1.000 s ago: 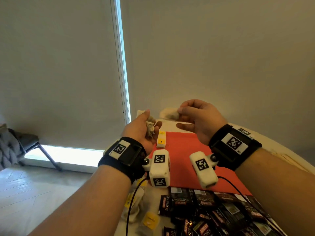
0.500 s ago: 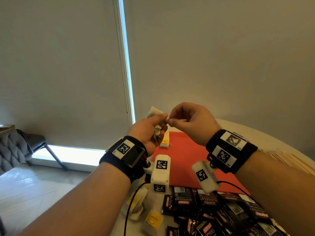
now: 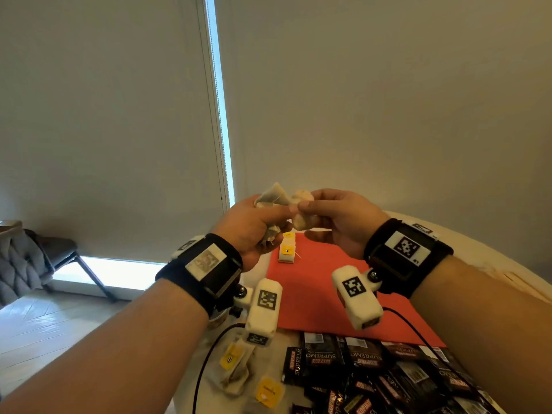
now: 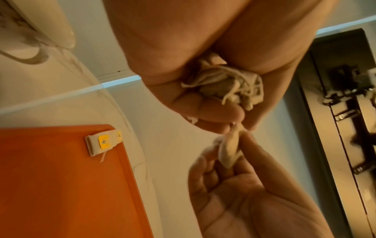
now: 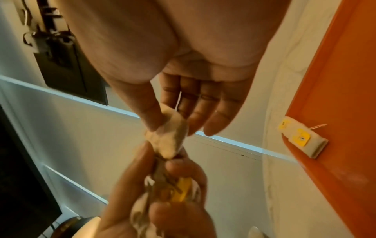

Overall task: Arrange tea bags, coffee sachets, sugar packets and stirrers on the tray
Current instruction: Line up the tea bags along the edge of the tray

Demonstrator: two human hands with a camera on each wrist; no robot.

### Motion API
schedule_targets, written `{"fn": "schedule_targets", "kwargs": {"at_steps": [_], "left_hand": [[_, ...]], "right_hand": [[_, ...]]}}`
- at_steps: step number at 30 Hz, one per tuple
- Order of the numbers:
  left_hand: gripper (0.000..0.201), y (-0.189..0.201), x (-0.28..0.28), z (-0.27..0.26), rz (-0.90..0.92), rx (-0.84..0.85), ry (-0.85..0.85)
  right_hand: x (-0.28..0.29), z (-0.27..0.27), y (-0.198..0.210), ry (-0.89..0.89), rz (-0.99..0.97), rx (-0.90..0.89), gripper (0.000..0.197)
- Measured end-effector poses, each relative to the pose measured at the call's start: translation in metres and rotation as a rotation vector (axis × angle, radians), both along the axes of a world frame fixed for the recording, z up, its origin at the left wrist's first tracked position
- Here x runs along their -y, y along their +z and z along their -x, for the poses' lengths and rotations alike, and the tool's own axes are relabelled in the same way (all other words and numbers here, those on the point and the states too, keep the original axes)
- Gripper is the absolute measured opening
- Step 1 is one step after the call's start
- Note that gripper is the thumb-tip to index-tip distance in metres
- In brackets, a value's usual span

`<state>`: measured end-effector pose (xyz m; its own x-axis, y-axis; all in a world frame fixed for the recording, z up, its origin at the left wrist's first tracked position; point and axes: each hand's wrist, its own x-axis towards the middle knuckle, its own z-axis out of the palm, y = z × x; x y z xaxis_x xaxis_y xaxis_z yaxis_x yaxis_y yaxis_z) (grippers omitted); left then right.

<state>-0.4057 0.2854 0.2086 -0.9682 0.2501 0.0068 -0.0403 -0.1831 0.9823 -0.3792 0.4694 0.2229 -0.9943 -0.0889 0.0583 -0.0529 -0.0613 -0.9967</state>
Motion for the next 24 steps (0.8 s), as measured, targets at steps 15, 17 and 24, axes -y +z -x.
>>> {"fn": "schedule_targets", "kwargs": {"at_steps": [15, 17, 24], "left_hand": [[0.032, 0.006, 0.031, 0.028, -0.227, 0.175, 0.268], [0.03, 0.016, 0.026, 0.026, -0.213, 0.104, 0.241], [0.044, 0.043, -0.006, 0.017, -0.039, -0.123, 0.178]], "right_hand": [[-0.007, 0.008, 0.039, -0.244, 0.403, -0.326, 0.007], [-0.002, 0.009, 0.032, -0.19, 0.375, -0.27, 0.008], [0.02, 0.006, 0.014, -0.059, 0.214, -0.174, 0.01]]}}
